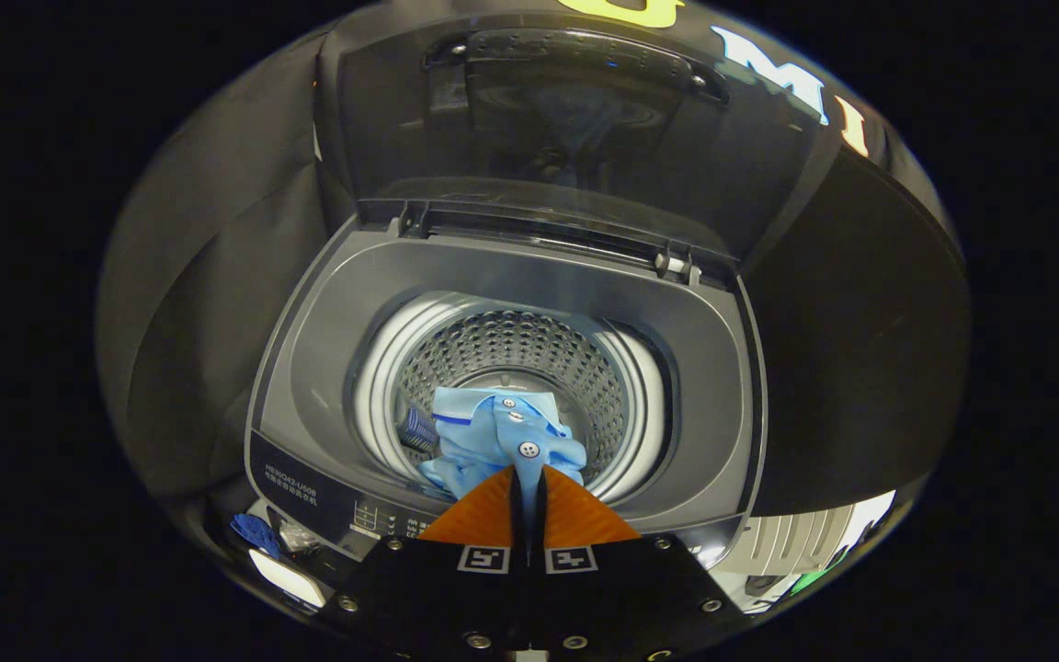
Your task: Put the clothes into the washing machine and then close the washing machine lid.
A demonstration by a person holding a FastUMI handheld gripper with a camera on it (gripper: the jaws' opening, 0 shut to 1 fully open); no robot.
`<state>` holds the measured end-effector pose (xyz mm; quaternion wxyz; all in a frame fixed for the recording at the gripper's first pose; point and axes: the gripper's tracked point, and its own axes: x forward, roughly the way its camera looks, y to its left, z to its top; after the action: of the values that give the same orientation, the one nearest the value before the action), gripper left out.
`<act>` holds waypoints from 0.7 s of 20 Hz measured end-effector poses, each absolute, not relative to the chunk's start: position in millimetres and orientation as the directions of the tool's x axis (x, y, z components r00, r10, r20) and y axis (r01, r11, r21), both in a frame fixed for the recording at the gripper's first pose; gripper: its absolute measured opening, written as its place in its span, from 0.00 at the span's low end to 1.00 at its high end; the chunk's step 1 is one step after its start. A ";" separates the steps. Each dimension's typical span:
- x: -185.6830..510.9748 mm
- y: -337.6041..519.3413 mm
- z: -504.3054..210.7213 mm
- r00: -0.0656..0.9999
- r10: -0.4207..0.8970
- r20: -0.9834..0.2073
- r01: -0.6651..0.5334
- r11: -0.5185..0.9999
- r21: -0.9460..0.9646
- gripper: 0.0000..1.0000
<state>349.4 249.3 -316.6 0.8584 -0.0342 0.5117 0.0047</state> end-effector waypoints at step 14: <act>350.6 251.8 -349.5 0.391 -0.011 -0.920 -0.017 1.000 -0.019 0.00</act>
<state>350.6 251.8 -349.5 0.8340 -0.0128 0.5517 0.0017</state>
